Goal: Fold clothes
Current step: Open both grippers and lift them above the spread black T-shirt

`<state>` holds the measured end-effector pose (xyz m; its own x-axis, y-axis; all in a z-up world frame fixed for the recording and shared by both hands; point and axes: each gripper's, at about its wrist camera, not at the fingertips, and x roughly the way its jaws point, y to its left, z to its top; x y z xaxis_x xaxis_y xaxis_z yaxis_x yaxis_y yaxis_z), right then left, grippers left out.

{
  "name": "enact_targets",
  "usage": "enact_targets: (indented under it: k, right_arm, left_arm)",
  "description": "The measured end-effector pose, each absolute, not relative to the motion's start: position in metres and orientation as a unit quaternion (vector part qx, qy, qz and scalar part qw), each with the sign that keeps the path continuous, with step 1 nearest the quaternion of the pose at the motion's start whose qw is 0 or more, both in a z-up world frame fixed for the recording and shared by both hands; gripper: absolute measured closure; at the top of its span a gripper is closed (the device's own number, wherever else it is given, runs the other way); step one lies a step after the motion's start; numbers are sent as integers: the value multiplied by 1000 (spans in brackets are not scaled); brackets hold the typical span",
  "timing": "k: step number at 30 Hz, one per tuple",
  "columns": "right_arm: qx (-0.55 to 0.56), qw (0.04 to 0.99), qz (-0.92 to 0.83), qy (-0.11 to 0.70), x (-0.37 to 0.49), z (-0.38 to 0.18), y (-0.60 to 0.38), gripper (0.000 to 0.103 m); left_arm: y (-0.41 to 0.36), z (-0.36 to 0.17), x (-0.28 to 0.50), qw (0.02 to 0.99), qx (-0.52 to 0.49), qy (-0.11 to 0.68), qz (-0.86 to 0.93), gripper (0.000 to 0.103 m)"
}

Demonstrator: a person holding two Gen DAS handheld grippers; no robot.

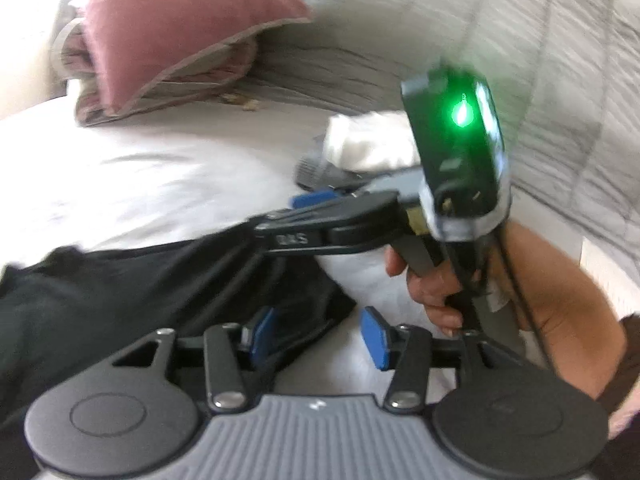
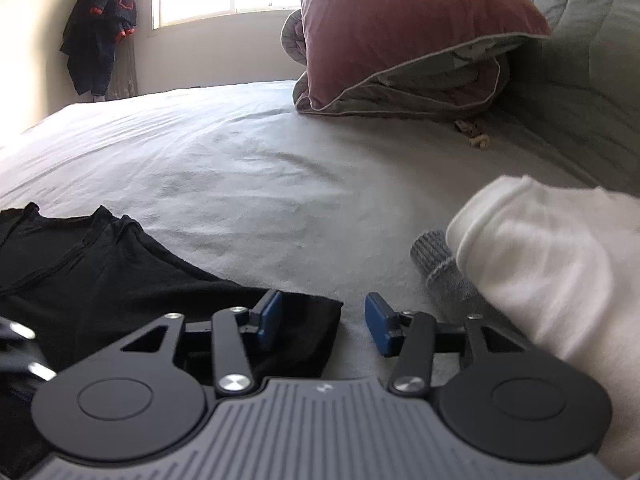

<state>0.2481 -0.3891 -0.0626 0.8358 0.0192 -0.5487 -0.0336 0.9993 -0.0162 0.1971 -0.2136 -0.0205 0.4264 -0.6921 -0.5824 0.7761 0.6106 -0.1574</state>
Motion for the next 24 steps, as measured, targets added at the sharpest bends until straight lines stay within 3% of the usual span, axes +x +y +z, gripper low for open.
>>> enact_targets:
  k: [3, 9, 12, 24]
  right_arm:
    - [-18, 959, 6, 283, 247, -59, -384, 41]
    - [-12, 957, -12, 290, 224, -28, -361, 39]
    - [1, 960, 2, 280, 201, -1, -351, 29]
    - [-28, 968, 28, 249, 78, 79, -317, 24]
  left_arm:
    - [-180, 1, 176, 862, 52, 306, -401, 44]
    - [-115, 49, 144, 893, 40, 297, -335, 40]
    - [-92, 73, 128, 905, 38, 287, -311, 33]
    - [-13, 129, 38, 930, 5, 268, -252, 22]
